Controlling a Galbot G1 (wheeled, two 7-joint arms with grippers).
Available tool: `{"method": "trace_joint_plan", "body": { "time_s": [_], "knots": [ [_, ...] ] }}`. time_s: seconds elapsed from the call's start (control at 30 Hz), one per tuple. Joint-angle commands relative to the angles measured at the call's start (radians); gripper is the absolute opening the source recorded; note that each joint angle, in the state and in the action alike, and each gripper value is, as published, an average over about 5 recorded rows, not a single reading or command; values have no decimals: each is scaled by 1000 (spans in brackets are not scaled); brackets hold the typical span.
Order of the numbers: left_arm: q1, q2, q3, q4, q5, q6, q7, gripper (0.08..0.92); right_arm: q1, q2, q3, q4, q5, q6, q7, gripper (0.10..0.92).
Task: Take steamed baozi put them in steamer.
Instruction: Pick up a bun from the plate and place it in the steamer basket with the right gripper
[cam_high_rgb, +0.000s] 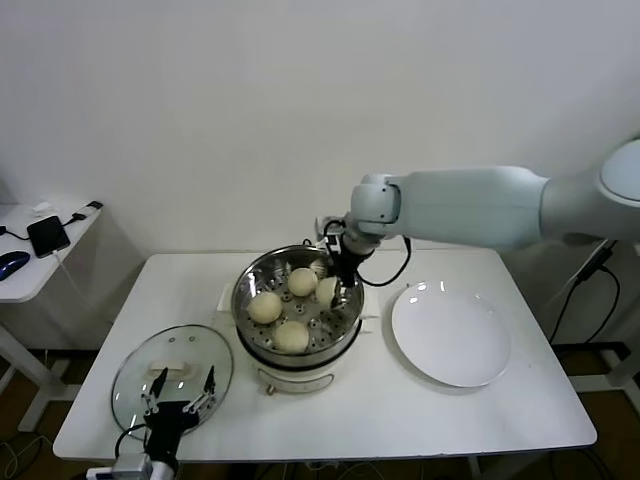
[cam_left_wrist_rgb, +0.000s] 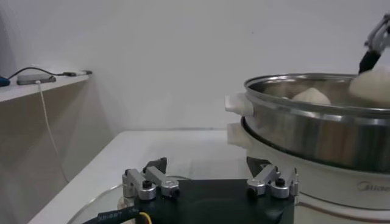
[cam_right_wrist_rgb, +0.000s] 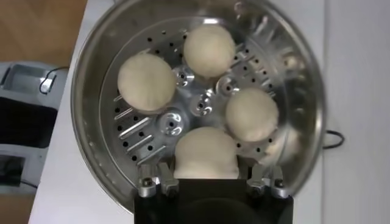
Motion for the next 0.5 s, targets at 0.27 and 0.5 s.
{"method": "trace_joint_plan", "body": {
  "time_s": [0.27,0.5],
  "knots": [
    [9,2,1,-7,-1,-4,0,823,-63,50,0,-20,-52,-2,18,676],
    [20,5,0,-16,-1,-5,0,823,-13,21,4,-16,-43,83,-74,807]
  ]
}}
